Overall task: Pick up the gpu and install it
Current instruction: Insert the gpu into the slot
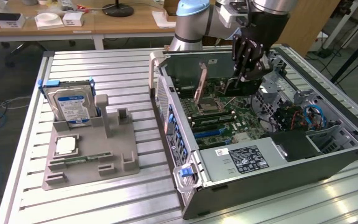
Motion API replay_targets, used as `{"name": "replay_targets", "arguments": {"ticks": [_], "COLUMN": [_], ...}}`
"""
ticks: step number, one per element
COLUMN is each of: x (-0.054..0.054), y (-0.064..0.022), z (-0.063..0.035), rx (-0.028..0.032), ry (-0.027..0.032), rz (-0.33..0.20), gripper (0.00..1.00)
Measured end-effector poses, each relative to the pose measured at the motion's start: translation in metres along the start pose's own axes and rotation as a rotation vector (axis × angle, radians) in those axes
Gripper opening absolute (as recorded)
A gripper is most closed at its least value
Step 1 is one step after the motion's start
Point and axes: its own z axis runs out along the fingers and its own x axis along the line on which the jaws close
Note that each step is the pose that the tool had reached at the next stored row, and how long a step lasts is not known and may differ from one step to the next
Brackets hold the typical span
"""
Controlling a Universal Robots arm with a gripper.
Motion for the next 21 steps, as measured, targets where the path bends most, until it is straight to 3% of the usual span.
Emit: {"name": "replay_targets", "arguments": {"ticks": [21], "x": [0.014], "y": [0.0041], "z": [0.0215], "rx": [0.0], "ry": [0.0001], "rz": [0.0], "gripper": [0.26]}}
